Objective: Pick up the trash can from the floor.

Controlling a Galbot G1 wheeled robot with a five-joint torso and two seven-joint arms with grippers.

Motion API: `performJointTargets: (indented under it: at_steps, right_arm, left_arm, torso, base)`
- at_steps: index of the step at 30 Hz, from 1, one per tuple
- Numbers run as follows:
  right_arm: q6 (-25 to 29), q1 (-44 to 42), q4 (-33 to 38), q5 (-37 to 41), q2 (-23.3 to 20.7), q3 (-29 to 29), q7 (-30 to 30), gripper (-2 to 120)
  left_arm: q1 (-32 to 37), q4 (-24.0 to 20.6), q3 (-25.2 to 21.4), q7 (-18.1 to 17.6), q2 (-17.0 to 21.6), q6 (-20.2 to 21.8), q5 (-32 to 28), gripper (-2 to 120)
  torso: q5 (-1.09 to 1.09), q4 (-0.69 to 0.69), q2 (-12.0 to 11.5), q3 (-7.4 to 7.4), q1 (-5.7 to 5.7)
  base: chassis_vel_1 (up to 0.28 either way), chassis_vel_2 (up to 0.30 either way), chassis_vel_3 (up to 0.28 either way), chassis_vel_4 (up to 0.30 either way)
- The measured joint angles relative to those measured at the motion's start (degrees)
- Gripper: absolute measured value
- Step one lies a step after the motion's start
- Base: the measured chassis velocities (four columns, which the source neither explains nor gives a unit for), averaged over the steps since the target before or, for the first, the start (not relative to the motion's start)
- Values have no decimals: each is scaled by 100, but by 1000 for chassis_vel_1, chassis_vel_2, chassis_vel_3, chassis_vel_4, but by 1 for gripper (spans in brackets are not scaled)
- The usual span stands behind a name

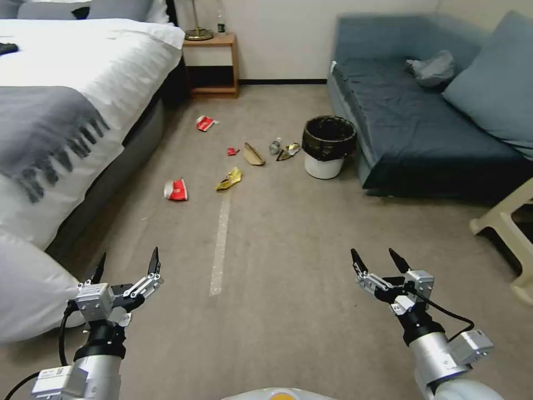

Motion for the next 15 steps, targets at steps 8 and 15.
performJointTargets:
  at_steps: [8,15]
  right_arm:
    - [12,50,-87,19,4,-17,2,100]
    - [197,76,-109,84,-41,-8,-9,100]
  left_arm:
    - [-13,48,5,0,6,12,0,100]
    - [2,11,43,-82,-55,131,-82,100]
  torso:
    - [0,0,0,0,0]
    - [0,-2,0,0,0]
  base:
    - [-103,-95,-98,-107]
    - [-116,-108,-98,-109]
